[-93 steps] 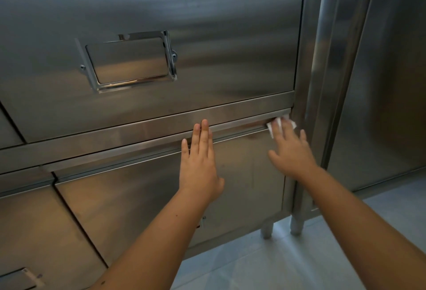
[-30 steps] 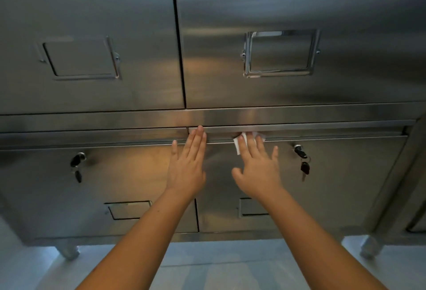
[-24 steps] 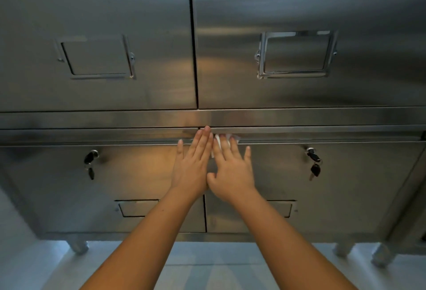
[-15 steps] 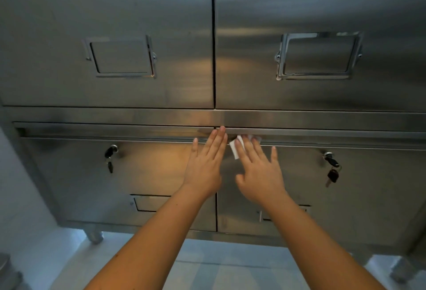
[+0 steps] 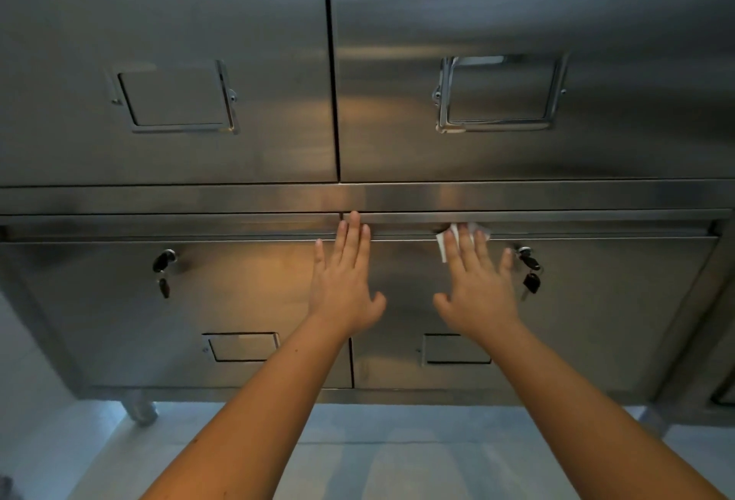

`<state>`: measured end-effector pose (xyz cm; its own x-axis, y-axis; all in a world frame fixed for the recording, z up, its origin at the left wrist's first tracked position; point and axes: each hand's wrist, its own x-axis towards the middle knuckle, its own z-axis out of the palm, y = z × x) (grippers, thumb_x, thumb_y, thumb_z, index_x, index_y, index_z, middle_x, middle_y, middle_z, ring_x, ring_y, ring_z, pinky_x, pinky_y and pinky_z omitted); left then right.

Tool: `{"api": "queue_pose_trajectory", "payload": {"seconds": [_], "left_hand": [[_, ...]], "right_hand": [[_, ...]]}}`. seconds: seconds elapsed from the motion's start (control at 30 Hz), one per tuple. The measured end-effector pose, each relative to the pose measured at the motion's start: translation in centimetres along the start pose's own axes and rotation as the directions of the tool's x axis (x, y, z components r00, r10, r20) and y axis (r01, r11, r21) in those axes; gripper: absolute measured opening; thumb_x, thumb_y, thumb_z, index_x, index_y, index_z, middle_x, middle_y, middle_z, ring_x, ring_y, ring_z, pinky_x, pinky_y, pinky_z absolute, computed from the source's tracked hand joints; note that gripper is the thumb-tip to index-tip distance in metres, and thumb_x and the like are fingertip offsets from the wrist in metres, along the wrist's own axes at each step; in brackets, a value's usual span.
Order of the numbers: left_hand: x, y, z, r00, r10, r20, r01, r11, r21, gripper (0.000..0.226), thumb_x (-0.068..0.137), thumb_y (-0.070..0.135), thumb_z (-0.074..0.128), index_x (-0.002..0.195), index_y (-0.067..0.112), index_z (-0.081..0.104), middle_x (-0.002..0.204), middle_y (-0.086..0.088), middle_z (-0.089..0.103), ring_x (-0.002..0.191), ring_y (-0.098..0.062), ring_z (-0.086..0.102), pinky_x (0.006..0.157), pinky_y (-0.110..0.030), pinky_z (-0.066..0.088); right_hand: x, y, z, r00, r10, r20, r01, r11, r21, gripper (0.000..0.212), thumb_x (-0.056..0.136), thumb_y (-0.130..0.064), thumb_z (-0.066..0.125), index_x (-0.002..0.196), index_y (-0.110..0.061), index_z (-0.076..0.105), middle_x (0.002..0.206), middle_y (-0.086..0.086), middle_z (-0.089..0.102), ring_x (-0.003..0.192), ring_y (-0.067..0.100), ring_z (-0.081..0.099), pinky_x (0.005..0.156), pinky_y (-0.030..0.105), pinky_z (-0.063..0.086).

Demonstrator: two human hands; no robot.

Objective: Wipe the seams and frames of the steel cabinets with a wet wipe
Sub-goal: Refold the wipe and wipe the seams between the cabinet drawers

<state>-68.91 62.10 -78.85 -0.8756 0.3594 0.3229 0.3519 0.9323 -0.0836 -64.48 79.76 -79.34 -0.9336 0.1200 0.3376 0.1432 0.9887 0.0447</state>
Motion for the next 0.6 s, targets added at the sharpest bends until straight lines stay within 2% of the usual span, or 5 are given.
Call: {"api": "queue_pose_trajectory", "payload": {"seconds": [0.17,0.3,0.43,0.53,0.6], "left_hand": [[-0.4,1.3,-0.5,0.999,-0.018,-0.044,0.017,1.0,-0.024,0.09,0.091,0.046,0.042,0.142,0.015,-0.025,0.141,-0.004,-0.04,0.137,-0.022,-0.03,0.11,-0.049,-0.012],[-0.8,2.8,-0.5,0.994,0.045,-0.096,-0.055,0.994,-0.096,0.086,0.092,0.037,0.043,0.135,0.018,-0.029,0.14,-0.001,-0.04,0.13,-0.019,-0.036,0.108,-0.045,-0.015],[-1.4,3.9,-0.2,0.973,0.09,-0.212,-0.13,0.974,-0.185,0.084,0.089,0.027,0.05,0.139,0.019,-0.018,0.144,0.003,-0.031,0.13,-0.019,-0.033,0.104,-0.044,-0.017],[-1.6,4.0,0.5,0.977,0.105,-0.187,-0.134,0.98,-0.147,0.084,0.091,0.027,0.047,0.137,0.021,-0.022,0.141,0.004,-0.036,0.128,-0.018,-0.036,0.103,-0.043,-0.018],[-1.6,4.1,0.7,0.96,0.123,-0.253,-0.157,0.98,-0.119,0.091,0.083,0.026,0.061,0.143,0.016,-0.006,0.15,-0.002,-0.018,0.137,-0.023,-0.018,0.106,-0.047,-0.006]], "right_hand": [[-0.2,1.0,0.0,1.0,-0.029,0.012,0.029,0.999,0.022,0.084,0.091,-0.041,0.04,0.146,-0.018,-0.019,0.154,0.001,-0.024,0.143,0.022,-0.016,0.111,0.057,-0.006],[-0.8,1.5,-0.4,0.996,-0.083,0.012,0.083,0.997,0.012,0.08,0.092,-0.039,0.041,0.148,-0.018,-0.011,0.155,-0.001,-0.021,0.144,0.021,-0.012,0.111,0.056,-0.005],[-1.8,2.0,0.3,0.986,-0.129,-0.107,0.128,0.992,-0.017,0.085,0.072,-0.03,0.071,0.145,-0.01,0.031,0.154,0.009,0.023,0.14,0.033,0.025,0.104,0.066,0.019],[-2.4,2.1,0.7,0.987,-0.129,-0.1,0.125,0.991,-0.04,0.086,0.074,-0.032,0.069,0.146,-0.012,0.026,0.155,0.008,0.017,0.141,0.033,0.019,0.106,0.064,0.017],[-2.7,2.3,0.7,0.981,-0.137,-0.138,0.13,0.99,-0.059,0.09,0.058,-0.03,0.08,0.138,-0.008,0.045,0.147,0.012,0.038,0.132,0.036,0.039,0.095,0.066,0.031]]}}
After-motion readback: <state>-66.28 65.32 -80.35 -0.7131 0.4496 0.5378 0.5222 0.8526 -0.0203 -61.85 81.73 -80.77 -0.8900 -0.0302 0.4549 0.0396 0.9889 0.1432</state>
